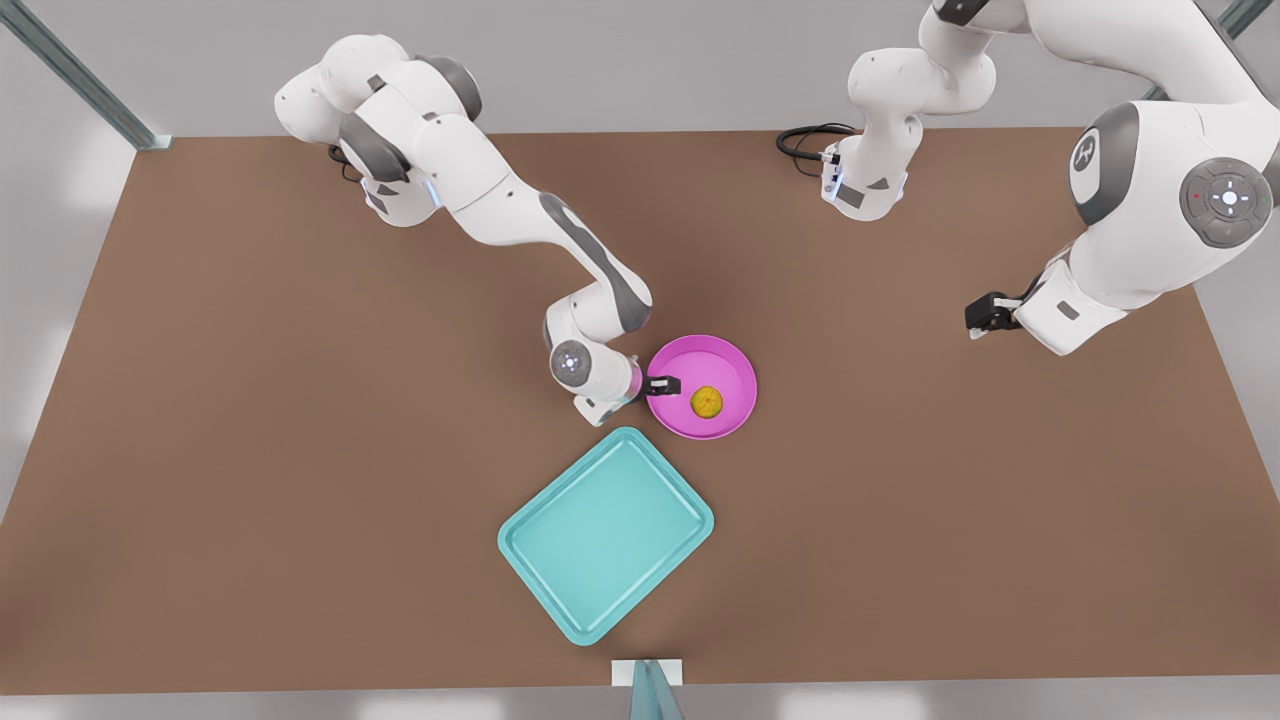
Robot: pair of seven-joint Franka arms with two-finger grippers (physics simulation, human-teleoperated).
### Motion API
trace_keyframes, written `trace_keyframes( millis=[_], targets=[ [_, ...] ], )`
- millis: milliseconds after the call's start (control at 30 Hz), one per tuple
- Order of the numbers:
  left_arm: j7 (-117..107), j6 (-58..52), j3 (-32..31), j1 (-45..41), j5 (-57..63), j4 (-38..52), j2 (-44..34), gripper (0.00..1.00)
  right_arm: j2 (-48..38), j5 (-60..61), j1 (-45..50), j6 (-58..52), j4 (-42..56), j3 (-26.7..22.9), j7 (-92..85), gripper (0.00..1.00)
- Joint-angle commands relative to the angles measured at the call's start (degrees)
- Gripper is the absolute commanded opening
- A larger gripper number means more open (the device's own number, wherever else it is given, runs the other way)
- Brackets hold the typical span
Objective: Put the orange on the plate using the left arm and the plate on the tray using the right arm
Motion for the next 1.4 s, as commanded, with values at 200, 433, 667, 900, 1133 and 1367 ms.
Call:
trace_keyframes(
  millis=[200,433,667,900,1133,1367],
  targets=[
    [0.87,0.03,0.01,0.01,0.06,0.03,-0.05,1.0,0.39,0.04,0.01,-0.13,0.64,0.11,-0.73,0.62],
    [0.87,-0.15,0.01,0.01,0.06,0.03,-0.13,1.0,0.39,0.04,-0.07,-0.31,0.99,0.11,-1.44,0.41],
    [0.78,-0.33,0.01,0.01,0.06,0.03,-0.31,1.0,0.74,0.04,-0.16,-0.74,1.43,0.11,-1.79,0.34],
    [0.78,-0.41,0.01,0.01,0.06,-0.06,-0.4,1.0,0.74,0.13,-0.51,-1.01,1.52,0.2,-2.49,0.24],
    [0.78,-0.41,0.01,0.01,0.15,-0.06,-0.48,1.0,0.57,0.3,-0.69,-1.1,1.87,0.2,-2.58,0.21],
    [0.87,-0.41,0.01,0.01,0.41,-0.15,-0.84,1.0,-0.75,0.48,-1.3,-1.27,2.75,0.55,-2.49,0.21]
  ],
)
